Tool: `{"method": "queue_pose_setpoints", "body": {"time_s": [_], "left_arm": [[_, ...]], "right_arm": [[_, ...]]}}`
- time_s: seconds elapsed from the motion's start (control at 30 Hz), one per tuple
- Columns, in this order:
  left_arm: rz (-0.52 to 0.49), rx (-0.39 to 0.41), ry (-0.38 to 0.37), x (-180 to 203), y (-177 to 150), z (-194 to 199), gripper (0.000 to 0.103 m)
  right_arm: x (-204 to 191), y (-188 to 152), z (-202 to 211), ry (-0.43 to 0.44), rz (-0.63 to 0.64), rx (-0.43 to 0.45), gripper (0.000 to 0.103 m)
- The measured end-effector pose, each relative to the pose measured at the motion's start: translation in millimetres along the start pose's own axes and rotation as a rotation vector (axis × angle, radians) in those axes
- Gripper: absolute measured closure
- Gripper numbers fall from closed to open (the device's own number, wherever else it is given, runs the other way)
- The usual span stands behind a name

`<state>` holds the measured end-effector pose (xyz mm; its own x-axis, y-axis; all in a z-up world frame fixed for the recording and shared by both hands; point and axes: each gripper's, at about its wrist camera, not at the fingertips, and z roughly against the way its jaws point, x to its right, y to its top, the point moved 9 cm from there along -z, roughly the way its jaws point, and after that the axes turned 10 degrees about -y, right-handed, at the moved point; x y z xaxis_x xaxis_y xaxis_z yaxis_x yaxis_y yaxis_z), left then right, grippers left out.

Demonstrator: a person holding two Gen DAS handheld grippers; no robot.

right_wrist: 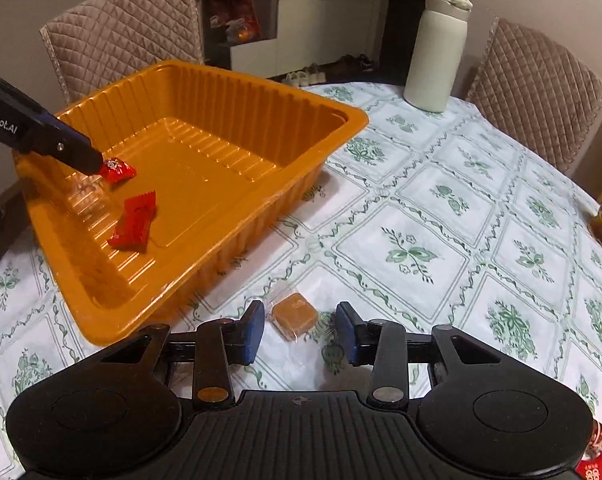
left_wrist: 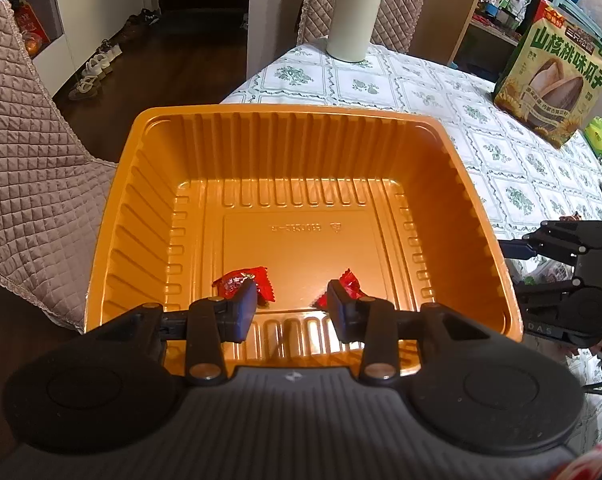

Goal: Organize snacks
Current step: 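Move the right tool to the brown caramel cube in clear wrap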

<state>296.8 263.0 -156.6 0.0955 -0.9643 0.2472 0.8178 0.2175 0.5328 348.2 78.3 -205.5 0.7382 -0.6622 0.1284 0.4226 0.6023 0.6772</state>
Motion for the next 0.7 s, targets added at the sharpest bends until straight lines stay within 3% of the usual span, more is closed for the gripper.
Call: {"method": "queue_pose_setpoints", "body": {"time_s": [0.4, 0.7], "left_arm": [[-0.027, 0.004, -0.009, 9.2, 0.2, 0.2, 0.068], [-0.101, 0.038, -0.092, 46.4, 7.5, 7.4, 0.068]], "right_arm": [[1.3, -4.7, 6.9, -0.019, -0.066, -0.020, 0.072], [25.4, -5.1, 50.7, -0.049, -0.264, 0.041, 0.073]]}}
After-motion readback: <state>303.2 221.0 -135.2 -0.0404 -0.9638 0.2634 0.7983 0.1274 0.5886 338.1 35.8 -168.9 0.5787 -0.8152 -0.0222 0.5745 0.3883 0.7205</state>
